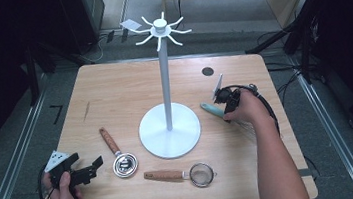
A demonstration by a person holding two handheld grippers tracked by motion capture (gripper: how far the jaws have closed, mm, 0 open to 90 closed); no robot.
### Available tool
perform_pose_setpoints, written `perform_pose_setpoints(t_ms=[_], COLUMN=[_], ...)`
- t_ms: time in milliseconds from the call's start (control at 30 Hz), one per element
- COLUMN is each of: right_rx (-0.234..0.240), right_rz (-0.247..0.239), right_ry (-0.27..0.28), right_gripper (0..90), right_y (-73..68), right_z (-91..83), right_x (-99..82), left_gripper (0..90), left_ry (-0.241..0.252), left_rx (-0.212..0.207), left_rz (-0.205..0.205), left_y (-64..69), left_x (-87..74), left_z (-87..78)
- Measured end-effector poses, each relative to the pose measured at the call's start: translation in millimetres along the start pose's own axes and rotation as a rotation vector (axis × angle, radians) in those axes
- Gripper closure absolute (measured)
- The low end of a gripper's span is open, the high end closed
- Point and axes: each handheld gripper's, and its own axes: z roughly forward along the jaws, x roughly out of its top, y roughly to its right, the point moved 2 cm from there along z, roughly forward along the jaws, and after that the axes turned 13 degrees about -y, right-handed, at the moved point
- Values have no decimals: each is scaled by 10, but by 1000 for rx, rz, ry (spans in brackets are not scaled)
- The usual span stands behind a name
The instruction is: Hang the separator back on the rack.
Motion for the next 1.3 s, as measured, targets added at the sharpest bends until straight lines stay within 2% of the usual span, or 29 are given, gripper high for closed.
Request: perform_pose_setpoints(t_ms=[67, 133, 200, 300, 400, 467, 600, 867, 1033, 1300], right_rx=[7, 5, 13, 34, 60, 72, 63, 28, 19, 3], right_rz=[22, 14, 35, 60, 62, 77, 110, 122, 123, 140], right_ry=[0, -9, -7, 5, 44, 82, 177, 404, 539, 681], right_gripper=[710, 711, 711, 712, 712, 712, 712, 712, 712, 712], right_y=[-26, -61, -70, -69, -107, -137, -182, -316, -369, -457], right_z=[4, -2, -3, 0, -15, -45, -161, -441, -512, -588], right_x=[-5, 2, 6, -15, -74, -132, -271, -504, -621, -741], left_gripper=[0, 0, 0, 0, 0, 0, 0, 0, 0, 0], left_ry=[-1, -1, -1, 0, 1, 0, 1, 1, 2, 1], left_rx=[-2, -1, 0, 0, -2, -1, 2, 4, 1, 2], left_rz=[0, -3, -4, -5, -5, -4, 0, 0, 0, -1], left_y=[-1, -1, -2, -1, -1, -1, 3, 3, 3, 3], left_x=[1, 2, 2, 2, -1, 0, -2, -1, -1, -2], left_z=[1, 2, 3, 2, 1, 1, -2, -1, -1, -2])
